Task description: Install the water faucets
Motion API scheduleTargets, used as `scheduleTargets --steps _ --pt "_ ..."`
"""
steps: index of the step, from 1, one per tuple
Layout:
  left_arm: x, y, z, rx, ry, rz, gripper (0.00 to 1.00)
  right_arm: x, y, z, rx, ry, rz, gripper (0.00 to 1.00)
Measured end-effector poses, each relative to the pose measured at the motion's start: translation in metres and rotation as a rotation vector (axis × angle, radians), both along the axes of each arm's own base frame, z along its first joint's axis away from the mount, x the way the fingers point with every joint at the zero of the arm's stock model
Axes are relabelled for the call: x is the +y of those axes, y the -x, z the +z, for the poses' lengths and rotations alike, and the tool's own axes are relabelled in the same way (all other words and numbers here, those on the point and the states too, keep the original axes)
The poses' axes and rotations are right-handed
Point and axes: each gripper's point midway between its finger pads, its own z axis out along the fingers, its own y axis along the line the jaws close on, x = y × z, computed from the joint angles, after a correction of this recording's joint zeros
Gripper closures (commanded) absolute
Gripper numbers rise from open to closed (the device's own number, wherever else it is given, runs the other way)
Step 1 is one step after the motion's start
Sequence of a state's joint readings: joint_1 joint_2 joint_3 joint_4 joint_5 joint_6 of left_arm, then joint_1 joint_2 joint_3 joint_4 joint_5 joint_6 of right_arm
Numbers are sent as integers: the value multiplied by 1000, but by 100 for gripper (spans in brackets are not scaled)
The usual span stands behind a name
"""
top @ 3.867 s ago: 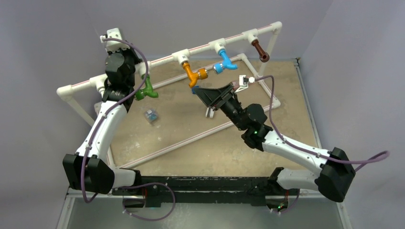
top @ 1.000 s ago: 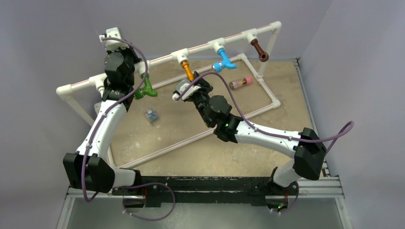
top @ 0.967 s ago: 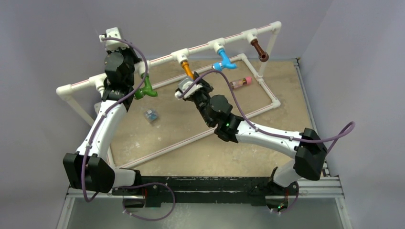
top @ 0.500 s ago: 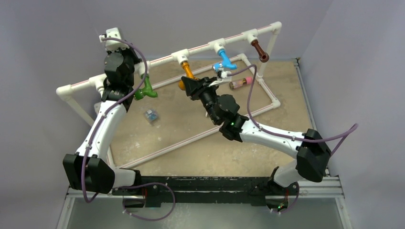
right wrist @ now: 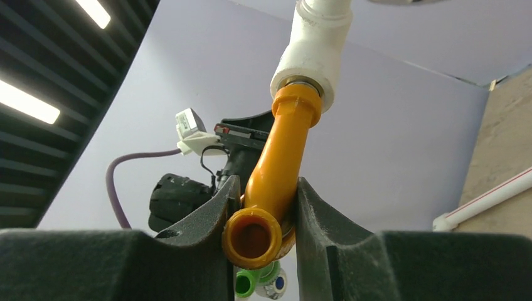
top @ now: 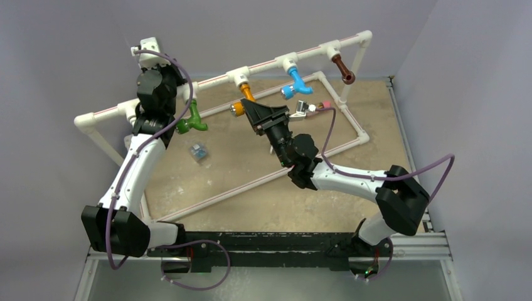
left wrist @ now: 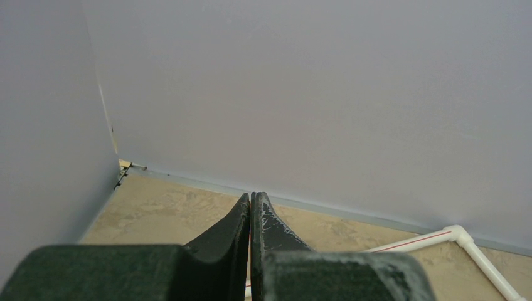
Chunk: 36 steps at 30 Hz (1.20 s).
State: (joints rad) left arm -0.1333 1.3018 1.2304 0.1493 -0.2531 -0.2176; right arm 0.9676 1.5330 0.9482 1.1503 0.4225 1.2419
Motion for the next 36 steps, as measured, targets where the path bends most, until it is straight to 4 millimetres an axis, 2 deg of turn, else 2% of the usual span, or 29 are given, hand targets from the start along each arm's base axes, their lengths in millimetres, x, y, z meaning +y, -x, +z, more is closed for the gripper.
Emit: scheduleTargets --steps 2,5,7,12,18,25,33,36 --pt "0 0 0 -1 0 0 100 0 0 1 12 -19 12 53" --pt "0 1 1 -3 0 -2 100 2 6 6 5 -34 52 39" --pt "0 0 3 -9 1 -2 100 0 11 13 -7 -40 67 32" --pt "-1 1 3 -8 1 -4 100 -3 19 19 -11 -8 87 22" --pt "0 0 4 -13 1 -3 100 -6 37 19 -34 62 146 17" --pt "0 0 4 -13 1 -3 100 -19 70 38 -147 160 209 17" --pt "-1 0 3 -13 2 -3 100 -33 86 25 -274 468 180 20" --pt "-1 0 3 -13 1 -3 100 -39 85 36 -381 621 127 22"
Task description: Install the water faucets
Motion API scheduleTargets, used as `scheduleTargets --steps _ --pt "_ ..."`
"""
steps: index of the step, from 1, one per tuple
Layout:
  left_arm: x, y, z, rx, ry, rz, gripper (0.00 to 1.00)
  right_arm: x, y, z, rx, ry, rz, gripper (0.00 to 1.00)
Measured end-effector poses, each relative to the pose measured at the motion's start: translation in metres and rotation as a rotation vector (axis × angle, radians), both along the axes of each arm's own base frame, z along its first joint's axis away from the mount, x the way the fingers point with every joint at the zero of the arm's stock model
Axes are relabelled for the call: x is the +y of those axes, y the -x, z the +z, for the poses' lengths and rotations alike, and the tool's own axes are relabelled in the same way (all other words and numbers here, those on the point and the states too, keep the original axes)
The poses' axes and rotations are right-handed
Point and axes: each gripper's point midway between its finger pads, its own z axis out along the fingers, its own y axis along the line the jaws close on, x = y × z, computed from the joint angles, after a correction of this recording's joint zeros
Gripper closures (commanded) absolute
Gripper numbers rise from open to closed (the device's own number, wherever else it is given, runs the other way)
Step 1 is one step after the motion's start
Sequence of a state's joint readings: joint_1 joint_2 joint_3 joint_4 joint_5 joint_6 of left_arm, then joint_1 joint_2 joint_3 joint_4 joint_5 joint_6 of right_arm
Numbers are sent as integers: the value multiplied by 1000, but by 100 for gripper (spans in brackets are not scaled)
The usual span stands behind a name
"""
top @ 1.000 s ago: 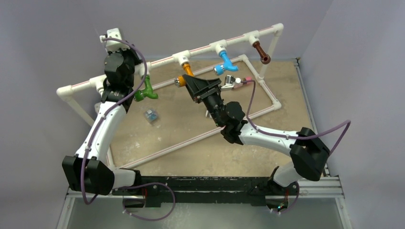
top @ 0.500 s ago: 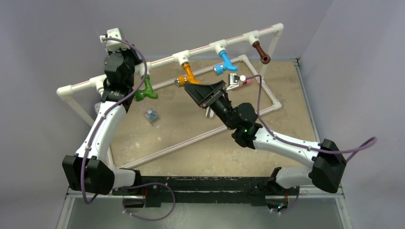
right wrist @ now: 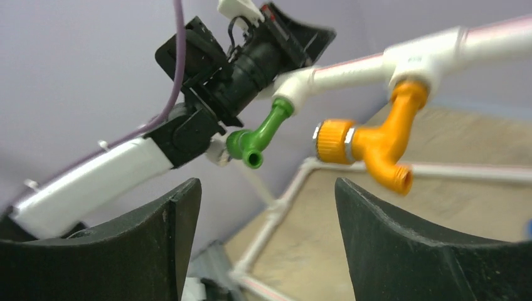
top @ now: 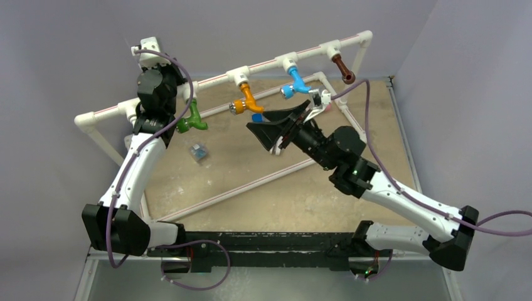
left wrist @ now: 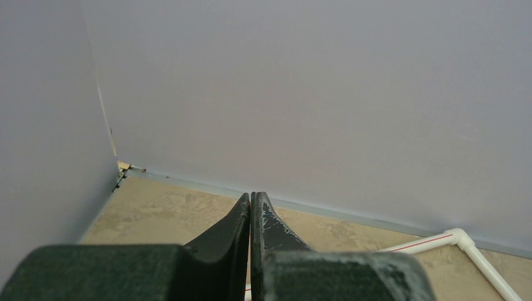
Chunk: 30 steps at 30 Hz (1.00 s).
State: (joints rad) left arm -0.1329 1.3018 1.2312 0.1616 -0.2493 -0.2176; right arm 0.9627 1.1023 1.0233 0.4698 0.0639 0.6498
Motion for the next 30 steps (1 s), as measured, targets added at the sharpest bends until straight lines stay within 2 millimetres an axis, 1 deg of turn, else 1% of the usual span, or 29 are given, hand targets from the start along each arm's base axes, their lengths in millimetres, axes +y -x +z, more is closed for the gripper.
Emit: scheduleTargets --steps 3,6,8,10,14,15,17,20,25,27,30 --pt "0 0 0 -1 0 0 100 -14 0 21 -192 121 -61 22" --pt "0 0 0 -1 0 0 100 -32 -1 42 -418 269 -136 22" --pt "0 0 0 -1 0 0 100 -40 -2 49 -540 356 -175 21" --pt "0 0 0 -1 0 0 100 -45 -3 48 -660 457 -206 21" --pt "0 0 0 -1 0 0 100 -43 -6 34 -898 689 -247 20" --pt "0 0 0 -1 0 0 100 -42 -5 32 -932 720 -250 20" --pt "0 0 0 -1 0 0 100 -38 -7 20 -1047 838 -270 20" --pt "0 0 0 -1 0 0 100 -31 -14 4 -1167 991 -300 20" --pt "0 0 0 -1 0 0 100 -17 -30 -28 -1333 1245 -342 20" --pt "0 0 0 -1 0 0 100 -10 -34 -35 -1383 1317 -367 20" --pt "0 -1 0 -1 0 0 100 0 -41 -41 -1429 1390 -408 20"
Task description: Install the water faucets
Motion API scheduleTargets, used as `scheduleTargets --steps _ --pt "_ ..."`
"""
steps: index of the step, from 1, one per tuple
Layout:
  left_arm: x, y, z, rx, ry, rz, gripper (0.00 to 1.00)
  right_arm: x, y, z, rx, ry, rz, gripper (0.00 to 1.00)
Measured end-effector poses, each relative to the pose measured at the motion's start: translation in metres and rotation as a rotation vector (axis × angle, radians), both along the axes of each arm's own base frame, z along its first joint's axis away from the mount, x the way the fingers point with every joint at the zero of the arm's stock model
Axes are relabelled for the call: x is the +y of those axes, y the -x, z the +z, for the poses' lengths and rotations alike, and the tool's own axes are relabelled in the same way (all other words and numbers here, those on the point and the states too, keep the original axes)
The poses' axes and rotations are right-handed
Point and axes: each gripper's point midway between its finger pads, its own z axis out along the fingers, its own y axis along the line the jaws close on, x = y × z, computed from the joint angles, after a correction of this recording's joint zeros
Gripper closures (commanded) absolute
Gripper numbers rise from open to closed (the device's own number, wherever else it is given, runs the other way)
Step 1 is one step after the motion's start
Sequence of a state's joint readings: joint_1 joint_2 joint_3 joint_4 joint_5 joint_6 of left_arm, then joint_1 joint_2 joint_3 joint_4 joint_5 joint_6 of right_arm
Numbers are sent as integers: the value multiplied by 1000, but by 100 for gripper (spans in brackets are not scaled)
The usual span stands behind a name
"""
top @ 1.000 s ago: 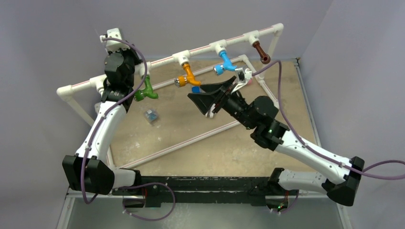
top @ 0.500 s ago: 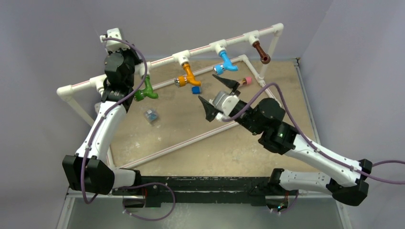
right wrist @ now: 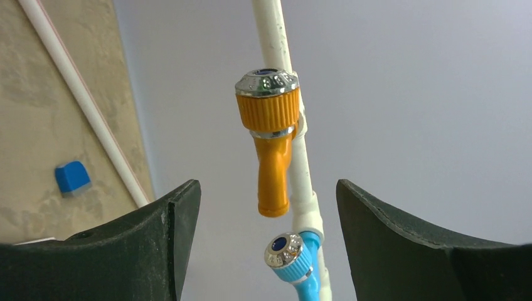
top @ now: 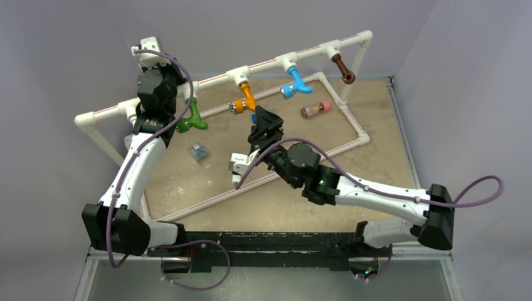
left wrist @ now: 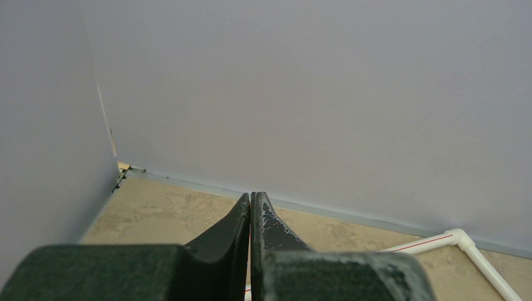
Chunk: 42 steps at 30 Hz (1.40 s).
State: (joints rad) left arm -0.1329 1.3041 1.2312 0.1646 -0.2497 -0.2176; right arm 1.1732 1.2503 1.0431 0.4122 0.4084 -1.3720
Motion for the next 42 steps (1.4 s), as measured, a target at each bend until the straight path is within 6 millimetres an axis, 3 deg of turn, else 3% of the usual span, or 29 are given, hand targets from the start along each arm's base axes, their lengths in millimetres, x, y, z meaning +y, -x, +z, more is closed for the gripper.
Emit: scheduleTargets --steps 9,15,18,28,36,42 --pt "0 0 0 0 0 0 100 21 -25 -18 -79 53 -127 21" --pt "0 0 0 0 0 0 100 34 -38 -11 -103 21 -158 26" --pt "0 0 0 0 0 0 100 36 -46 -4 -112 -5 -173 38" --pt "3 -2 0 -1 1 8 100 31 -62 3 -85 -85 -229 100" --pt "3 -3 1 -5 2 9 100 28 -63 5 61 -330 -220 100" --pt "3 -3 1 -7 5 8 100 25 -65 11 319 -733 -145 100"
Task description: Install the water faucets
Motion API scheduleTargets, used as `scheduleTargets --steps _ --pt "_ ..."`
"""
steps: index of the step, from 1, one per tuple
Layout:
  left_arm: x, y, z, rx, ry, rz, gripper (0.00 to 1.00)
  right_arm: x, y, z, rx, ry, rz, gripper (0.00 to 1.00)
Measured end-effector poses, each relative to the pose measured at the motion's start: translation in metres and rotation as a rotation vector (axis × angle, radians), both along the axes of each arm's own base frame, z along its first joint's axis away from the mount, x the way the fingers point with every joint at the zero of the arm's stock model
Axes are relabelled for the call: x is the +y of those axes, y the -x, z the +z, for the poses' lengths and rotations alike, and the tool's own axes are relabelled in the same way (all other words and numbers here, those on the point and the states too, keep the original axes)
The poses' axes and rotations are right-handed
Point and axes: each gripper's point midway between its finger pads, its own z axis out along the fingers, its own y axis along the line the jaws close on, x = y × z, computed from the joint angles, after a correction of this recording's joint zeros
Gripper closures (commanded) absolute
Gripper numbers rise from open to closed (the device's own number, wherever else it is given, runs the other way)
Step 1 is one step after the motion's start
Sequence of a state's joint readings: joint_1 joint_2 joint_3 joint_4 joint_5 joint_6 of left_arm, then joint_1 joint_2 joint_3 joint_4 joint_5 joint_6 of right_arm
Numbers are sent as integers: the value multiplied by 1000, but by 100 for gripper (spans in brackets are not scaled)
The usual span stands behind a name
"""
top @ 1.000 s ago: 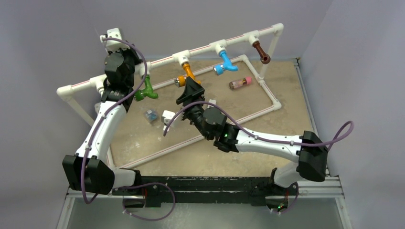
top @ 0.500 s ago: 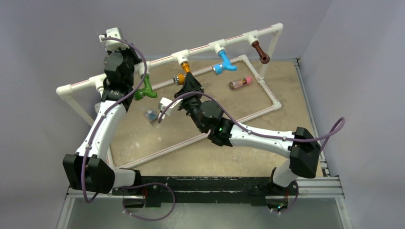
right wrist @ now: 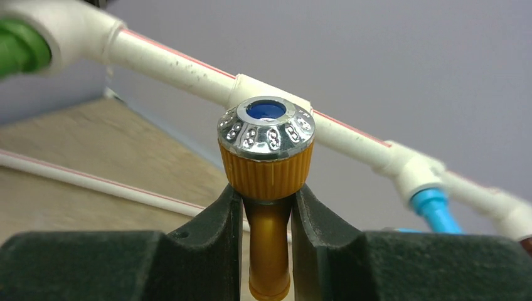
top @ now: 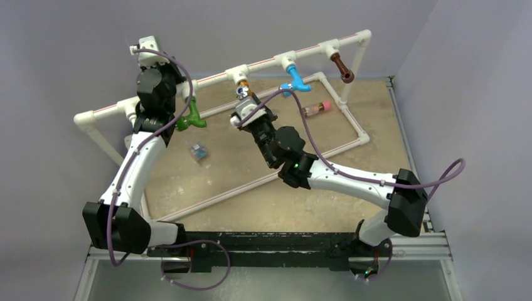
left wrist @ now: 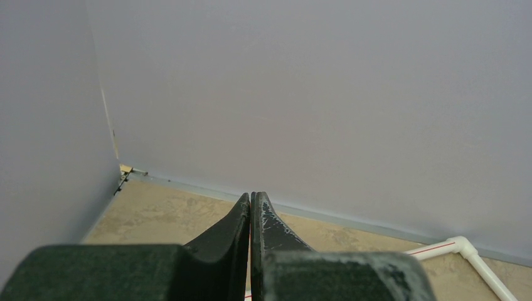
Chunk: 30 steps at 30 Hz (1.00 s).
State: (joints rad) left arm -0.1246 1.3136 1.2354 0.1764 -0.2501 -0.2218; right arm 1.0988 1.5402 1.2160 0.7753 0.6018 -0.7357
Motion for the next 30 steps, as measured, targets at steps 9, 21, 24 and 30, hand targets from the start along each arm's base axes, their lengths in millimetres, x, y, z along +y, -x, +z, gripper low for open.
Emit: scheduleTargets --steps 9,21,24,30 --pt "0 0 0 -2 5 -1 100 -9 -4 -1 321 -700 243 100" --pt "-5 4 -3 17 1 -27 100 -13 9 -9 654 -1455 522 100" --pt "-6 3 -3 18 0 -32 100 -13 10 -10 732 -1584 580 92" --pt "-6 4 -3 19 -2 -36 100 -11 12 -10 835 -1713 640 54"
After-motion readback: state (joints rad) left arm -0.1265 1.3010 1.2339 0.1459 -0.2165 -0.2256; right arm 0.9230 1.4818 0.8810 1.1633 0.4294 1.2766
